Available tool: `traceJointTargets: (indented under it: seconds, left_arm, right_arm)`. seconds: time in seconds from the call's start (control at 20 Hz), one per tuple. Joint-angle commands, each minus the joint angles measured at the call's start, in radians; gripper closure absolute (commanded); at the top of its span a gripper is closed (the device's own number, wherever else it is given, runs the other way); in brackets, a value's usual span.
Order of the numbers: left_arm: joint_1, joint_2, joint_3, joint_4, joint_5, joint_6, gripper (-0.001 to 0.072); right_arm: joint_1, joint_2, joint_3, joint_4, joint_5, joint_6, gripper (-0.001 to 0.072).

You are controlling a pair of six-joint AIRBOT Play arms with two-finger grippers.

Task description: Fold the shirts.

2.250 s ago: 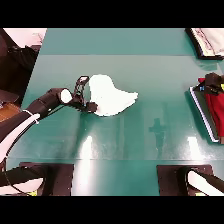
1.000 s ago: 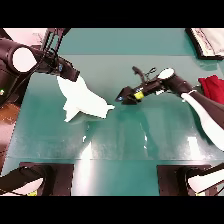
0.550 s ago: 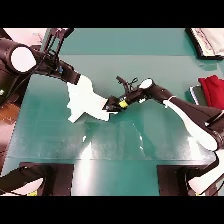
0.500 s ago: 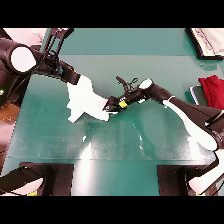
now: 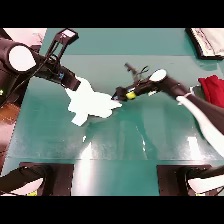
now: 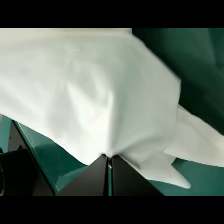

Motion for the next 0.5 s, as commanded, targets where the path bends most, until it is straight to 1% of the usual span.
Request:
traceJointTargets:
  seconds: [0.0, 0.05, 0.1, 0.2, 0.25, 0.35, 0.4, 0.45]
  left_arm:
    - [0.0, 0.008, 0.024, -0.015, -0.051, 0.105, 0.0683]
    - [0.0, 0.008, 0.051, -0.024, -0.051, 0.105, 0.0683]
    - [0.0, 0.008, 0.078, -0.054, -0.046, 0.105, 0.0683]
    - [0.0, 0.008, 0.116, -0.173, -0.001, 0.106, 0.0683]
    - [0.0, 0.007, 0.115, -0.261, 0.037, 0.121, 0.0683]
    - [0.0, -0.018, 0.11, -0.44, 0.081, 0.196, 0.0683]
    - [0.0, -0.039, 0.11, -0.497, 0.088, 0.211, 0.0683]
    - [0.0, -0.068, 0.109, -0.521, 0.097, 0.21, 0.0683]
  right_arm:
    - [-0.13, 0.202, 0.001, -0.207, 0.055, 0.078, 0.0701]
    - [-0.183, 0.267, 0.001, -0.233, 0.066, 0.1, 0.0702]
    - [-0.231, 0.319, 0.001, -0.229, 0.076, 0.105, 0.0702]
    - [-0.305, 0.408, 0.001, -0.23, 0.085, 0.114, 0.0701]
    - [-0.327, 0.441, 0.001, -0.232, 0.09, 0.114, 0.0701]
    - [-0.346, 0.481, 0.001, -0.232, 0.106, 0.114, 0.0702]
    - [-0.345, 0.491, 0.001, -0.233, 0.111, 0.114, 0.0702]
    - [-0.345, 0.495, 0.001, -0.232, 0.116, 0.114, 0.0701]
